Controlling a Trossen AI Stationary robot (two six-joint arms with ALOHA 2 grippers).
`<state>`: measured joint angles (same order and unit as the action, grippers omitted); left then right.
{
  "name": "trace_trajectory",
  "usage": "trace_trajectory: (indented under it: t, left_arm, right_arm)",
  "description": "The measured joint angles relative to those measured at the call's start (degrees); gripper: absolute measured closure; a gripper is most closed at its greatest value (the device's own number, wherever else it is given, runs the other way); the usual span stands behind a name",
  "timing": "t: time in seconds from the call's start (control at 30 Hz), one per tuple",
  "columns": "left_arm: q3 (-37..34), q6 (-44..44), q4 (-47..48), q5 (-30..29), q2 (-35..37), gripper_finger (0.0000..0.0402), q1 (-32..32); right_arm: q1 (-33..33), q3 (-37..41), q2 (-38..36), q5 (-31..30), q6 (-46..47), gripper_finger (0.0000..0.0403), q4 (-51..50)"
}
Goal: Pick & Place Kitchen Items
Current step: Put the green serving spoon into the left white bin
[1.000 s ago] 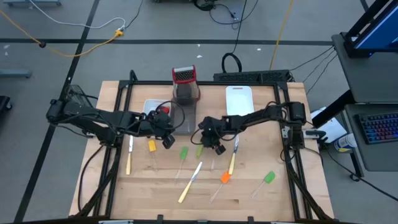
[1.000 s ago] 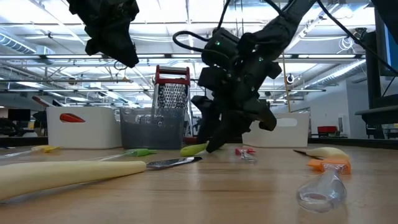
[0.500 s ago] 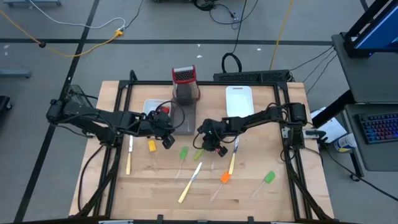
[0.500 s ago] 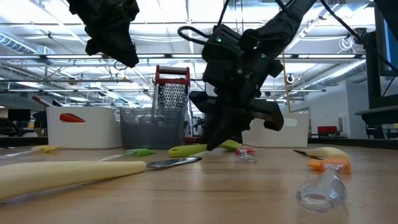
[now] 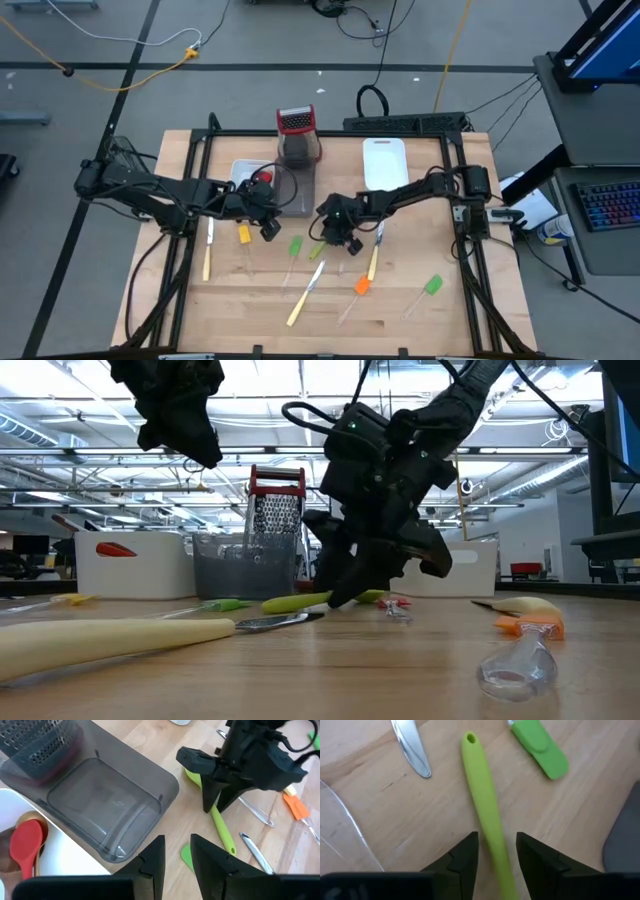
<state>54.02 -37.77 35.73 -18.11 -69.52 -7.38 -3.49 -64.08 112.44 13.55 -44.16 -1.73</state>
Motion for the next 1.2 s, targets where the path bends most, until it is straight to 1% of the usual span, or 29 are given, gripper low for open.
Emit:
trace_trajectory:
  t: [0.1, 0.2, 0.27, 0.3, 0.4, 0.53, 0.67, 0.73, 0.9, 1.0, 1.1, 1.2]
  left_arm:
    - [0.00, 0.01, 0.00, 0.05, 0.00, 0.0309, 0.00]
    - [0.00, 0.14, 0.00, 0.05, 0.00, 0.0309, 0.01]
    - [0.00, 0.56, 0.00, 0.05, 0.00, 0.0309, 0.00]
    - [0.00, 0.68, 0.00, 0.05, 0.00, 0.0309, 0.02]
    - [0.00, 1.25, -0.46, 0.05, 0.00, 0.0309, 0.00]
    - [0.00, 1.06, -3.43, 0.05, 0.00, 0.0309, -0.08]
    - [0.02, 3.45, -6.52, 0.04, 0.00, 0.0309, -0.40]
    - [0.02, 5.31, -7.71, 0.06, 0.00, 0.0309, -0.69]
    - [0.06, 11.84, -10.00, 0.05, -0.56, 0.0309, -1.57]
    - [0.07, 16.43, -10.25, 0.05, -0.99, 0.0309, -2.23]
    - [0.15, 18.35, -12.86, 0.10, -3.24, 0.0309, -2.56]
    - [0.08, 18.81, -15.20, 0.04, -6.07, 0.0309, -3.37]
  right_arm:
    - [-0.70, 0.54, -0.02, 0.55, -0.04, 0.0301, -0.01]
    - [-0.99, 1.33, -0.02, 2.84, -1.87, 0.0342, 0.29]
    - [-0.78, 1.94, -0.07, 3.05, -2.47, 0.0368, 0.52]
    - [-0.69, 2.21, -0.09, 3.01, -2.44, 0.0374, 0.74]
    - [-0.13, 2.82, -1.17, 2.46, -0.30, 0.0374, 2.69]
    - [0.27, 3.98, -0.94, 1.01, 11.03, 0.0372, 13.67]
    - [1.96, 4.98, -1.14, -6.99, 17.86, 0.0355, 21.82]
    - [3.02, 5.23, -1.11, -10.54, 18.49, 0.0356, 21.92]
    - [5.39, 5.27, -1.09, -10.96, 17.50, 0.0368, 21.64]
    - [6.57, 5.27, -1.09, -12.08, 16.31, 0.0367, 21.76]
    - [7.11, 5.23, -1.14, -13.86, 16.59, 0.0358, 22.00]
    - [7.09, 5.22, -1.15, -13.89, 16.62, 0.0357, 22.46]
